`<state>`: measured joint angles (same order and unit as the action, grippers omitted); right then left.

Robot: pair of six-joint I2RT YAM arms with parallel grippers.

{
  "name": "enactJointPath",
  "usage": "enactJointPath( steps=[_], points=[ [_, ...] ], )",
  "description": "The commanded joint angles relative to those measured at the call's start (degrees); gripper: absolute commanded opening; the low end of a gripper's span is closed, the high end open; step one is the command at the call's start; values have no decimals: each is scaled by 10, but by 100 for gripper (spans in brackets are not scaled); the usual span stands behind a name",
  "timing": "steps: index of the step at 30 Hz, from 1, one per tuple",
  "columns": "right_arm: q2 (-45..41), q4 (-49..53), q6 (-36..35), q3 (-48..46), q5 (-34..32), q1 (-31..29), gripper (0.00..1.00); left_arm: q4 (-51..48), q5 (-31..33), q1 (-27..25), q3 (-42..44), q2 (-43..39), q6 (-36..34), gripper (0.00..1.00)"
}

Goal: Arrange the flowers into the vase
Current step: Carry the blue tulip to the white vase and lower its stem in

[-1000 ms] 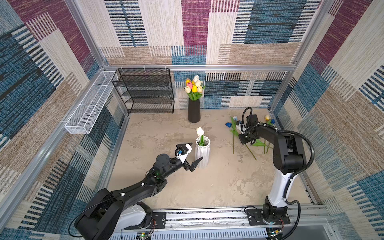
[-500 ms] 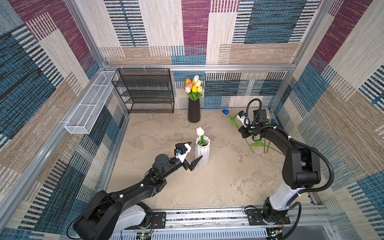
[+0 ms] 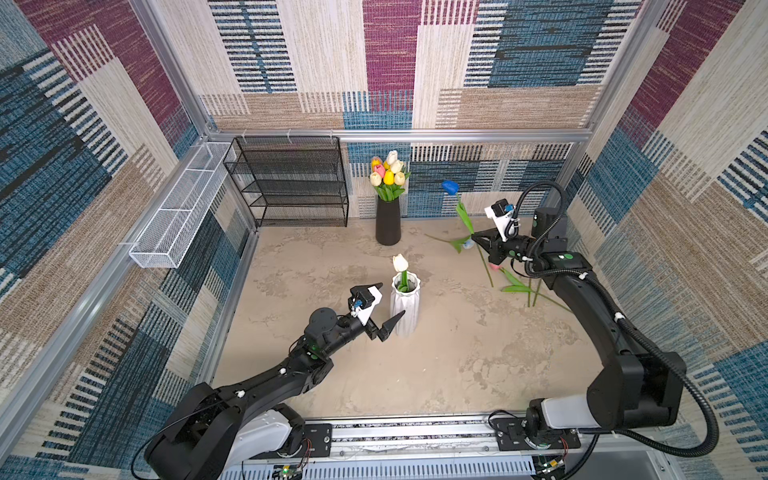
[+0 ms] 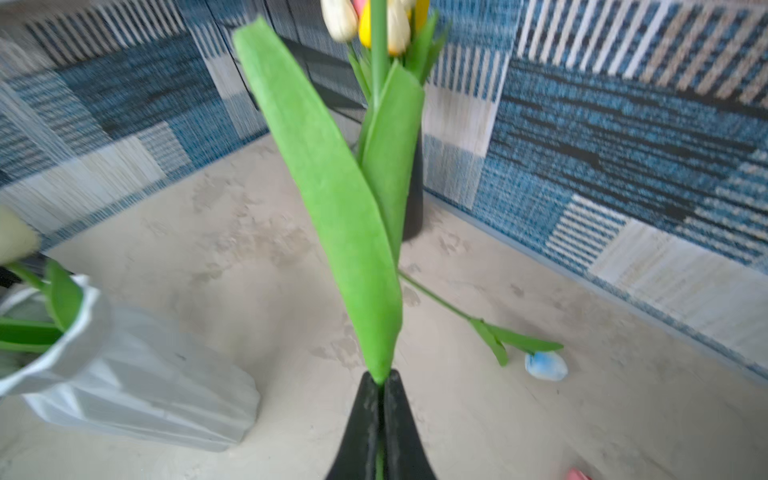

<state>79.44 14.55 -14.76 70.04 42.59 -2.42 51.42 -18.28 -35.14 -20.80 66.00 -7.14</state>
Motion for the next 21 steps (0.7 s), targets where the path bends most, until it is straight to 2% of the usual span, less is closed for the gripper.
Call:
enactJointPath(
  steps=[1,4,10,16,21],
  points=[
    [-30,-119,118,-24,77,-3,0,3,-3,0,-2,0,-12,96],
    [-70,-177,168,-47,89,-14,0,-4,-6,0,-5,-2,-13,96],
    [-127,-397,307,-133,26,-92,0,-5,-3,0,-8,7,-19,96],
    [-90,-638,415,-162,-14,-188,0,-8,-14,0,-20,20,-16,96],
    [-41,-721,444,-140,-33,-228,0,-4,-13,0,-17,23,-13,96]
  ],
)
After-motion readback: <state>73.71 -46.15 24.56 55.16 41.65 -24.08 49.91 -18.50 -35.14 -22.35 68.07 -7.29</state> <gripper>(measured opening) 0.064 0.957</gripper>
